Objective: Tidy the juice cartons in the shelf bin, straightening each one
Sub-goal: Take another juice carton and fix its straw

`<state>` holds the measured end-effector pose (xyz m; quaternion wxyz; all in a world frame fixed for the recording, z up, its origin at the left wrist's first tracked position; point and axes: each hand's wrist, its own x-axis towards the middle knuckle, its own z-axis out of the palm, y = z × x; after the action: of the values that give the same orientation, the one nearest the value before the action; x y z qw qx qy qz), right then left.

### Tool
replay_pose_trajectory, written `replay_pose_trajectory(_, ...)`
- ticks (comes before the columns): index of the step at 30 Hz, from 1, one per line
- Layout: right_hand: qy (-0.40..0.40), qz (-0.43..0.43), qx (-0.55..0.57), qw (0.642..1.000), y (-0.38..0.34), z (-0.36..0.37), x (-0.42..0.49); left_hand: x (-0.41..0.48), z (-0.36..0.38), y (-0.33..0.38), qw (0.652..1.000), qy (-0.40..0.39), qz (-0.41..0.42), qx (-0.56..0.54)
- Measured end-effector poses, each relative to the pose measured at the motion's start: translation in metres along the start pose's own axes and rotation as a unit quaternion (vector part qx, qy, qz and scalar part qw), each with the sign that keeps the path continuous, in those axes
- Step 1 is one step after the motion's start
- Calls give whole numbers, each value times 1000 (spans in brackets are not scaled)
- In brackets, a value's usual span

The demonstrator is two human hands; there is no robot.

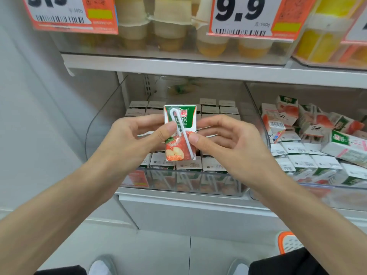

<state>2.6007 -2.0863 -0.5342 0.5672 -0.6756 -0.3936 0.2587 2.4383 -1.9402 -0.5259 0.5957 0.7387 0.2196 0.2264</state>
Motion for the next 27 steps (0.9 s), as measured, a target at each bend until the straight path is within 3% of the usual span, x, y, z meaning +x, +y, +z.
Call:
replay_pose_trajectory(6,17,58,43,997,1,6,-8,-4,-1,-15,994,-39,-64,-76)
replay_pose_trajectory(19,18,65,122,990,0,19,0,1,-15,-15,985,-115,-45,-117)
replay_pose_trajectory(23,3,84,107,991,-1,21,3,-4,-10,-12,975,-140,-81,-149)
replay_pose_trajectory(27,-14,76,42,996,-1,25,2,-5,-7,-12,981,-100,-91,-141)
